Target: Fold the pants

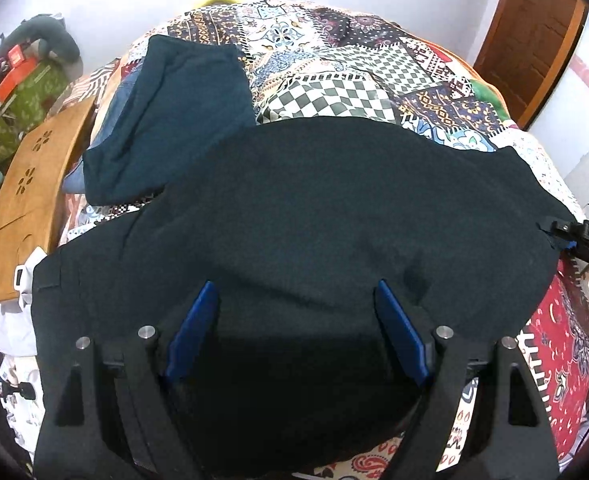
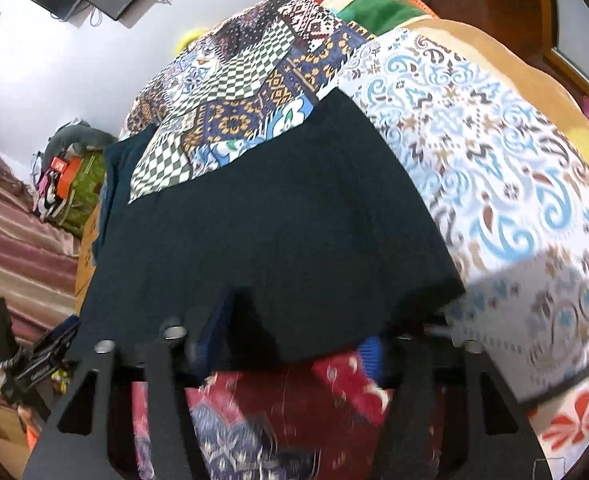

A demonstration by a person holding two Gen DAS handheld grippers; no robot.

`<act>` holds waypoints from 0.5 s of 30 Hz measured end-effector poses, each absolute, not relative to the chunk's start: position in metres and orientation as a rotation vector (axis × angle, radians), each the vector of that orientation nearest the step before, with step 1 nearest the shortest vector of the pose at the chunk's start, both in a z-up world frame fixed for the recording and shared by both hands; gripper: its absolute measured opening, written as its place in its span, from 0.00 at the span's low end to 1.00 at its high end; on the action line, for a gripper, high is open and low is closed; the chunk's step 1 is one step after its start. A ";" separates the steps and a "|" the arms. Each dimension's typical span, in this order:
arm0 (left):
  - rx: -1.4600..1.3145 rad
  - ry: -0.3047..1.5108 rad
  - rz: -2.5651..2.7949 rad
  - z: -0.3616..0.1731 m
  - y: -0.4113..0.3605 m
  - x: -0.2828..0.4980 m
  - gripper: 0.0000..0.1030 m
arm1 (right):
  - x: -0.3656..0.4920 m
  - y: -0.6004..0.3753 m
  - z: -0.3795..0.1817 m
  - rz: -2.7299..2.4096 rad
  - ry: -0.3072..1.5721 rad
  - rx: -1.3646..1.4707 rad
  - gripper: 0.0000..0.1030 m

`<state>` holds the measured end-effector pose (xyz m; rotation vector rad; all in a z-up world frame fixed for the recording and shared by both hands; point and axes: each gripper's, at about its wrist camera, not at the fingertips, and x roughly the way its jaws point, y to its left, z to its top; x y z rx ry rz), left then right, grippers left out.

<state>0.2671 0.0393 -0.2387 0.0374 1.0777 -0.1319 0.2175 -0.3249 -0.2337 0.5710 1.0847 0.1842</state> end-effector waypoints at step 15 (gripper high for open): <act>0.046 1.065 -0.161 -0.211 0.001 0.282 0.80 | 0.219 -0.361 -0.166 0.158 0.808 0.382 0.06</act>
